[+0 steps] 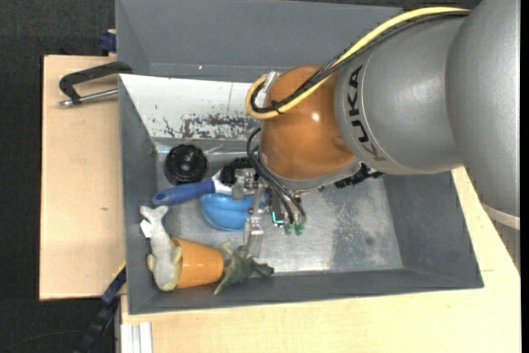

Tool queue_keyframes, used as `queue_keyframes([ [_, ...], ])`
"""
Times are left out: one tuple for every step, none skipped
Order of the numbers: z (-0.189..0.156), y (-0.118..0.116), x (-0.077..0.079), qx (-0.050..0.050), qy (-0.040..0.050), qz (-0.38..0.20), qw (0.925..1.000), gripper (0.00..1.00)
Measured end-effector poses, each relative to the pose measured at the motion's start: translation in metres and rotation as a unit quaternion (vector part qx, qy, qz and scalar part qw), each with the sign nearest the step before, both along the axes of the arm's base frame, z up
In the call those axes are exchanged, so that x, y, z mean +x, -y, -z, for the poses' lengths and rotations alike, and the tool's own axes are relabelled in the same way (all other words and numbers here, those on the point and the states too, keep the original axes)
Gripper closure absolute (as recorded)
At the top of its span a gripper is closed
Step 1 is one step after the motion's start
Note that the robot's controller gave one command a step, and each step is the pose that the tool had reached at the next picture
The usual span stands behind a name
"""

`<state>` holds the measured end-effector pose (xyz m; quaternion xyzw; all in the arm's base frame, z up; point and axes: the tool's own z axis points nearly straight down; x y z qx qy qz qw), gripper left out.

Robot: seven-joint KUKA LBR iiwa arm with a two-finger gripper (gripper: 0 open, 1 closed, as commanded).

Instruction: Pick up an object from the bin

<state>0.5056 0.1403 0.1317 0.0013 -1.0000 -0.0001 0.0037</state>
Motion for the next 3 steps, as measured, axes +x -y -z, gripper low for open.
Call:
queue_keyframes([
  [0.043,0.009,0.039,0.003,0.0112,0.056,0.9984,0.00],
  [0.044,0.008,0.037,0.003,0.0060,0.055,0.9985,1.00],
  [-0.059,0.020,0.062,0.002,0.0100,0.058,0.9983,1.00],
])
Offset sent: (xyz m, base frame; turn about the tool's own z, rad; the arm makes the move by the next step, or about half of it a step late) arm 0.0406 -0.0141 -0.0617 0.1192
